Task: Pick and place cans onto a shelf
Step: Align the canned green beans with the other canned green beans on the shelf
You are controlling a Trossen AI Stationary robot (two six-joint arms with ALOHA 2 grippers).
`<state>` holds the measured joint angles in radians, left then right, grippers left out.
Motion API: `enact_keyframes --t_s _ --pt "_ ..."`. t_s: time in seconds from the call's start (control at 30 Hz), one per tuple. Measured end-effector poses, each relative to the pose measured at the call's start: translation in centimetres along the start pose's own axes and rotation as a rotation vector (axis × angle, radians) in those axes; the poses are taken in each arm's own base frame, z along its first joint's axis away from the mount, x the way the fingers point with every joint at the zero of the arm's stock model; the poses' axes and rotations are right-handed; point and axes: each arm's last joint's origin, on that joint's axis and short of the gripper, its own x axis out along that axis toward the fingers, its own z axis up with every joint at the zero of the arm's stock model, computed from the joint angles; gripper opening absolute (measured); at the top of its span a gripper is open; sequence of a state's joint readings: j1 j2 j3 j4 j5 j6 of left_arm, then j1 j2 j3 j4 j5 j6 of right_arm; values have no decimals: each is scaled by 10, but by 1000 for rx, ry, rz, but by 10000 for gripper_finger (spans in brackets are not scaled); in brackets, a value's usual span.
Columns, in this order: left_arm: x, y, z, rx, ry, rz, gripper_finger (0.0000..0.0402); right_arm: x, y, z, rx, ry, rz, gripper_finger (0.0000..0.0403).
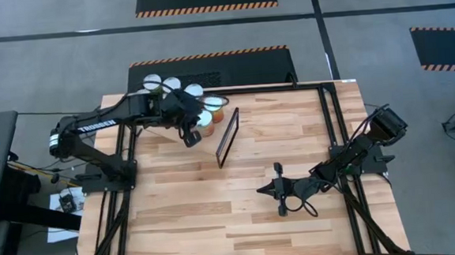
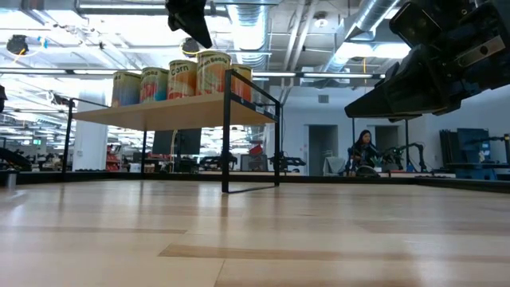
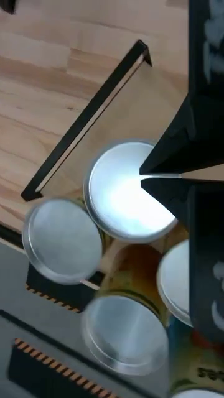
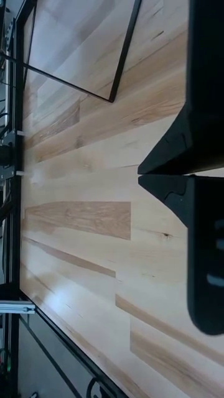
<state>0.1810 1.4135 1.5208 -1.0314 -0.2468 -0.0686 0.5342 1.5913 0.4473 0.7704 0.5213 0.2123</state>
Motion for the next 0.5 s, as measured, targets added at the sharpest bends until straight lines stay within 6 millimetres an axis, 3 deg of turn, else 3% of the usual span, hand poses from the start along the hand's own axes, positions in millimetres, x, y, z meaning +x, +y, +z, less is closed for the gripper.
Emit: enact_keyframes --t_s 0.33,0.5 --pt "30 -10 8 105 31 51 0 0 0 0 -1 3 -1 15" --pt "32 -11 9 117 33 50 0 0 0 0 -2 4 -1 20"
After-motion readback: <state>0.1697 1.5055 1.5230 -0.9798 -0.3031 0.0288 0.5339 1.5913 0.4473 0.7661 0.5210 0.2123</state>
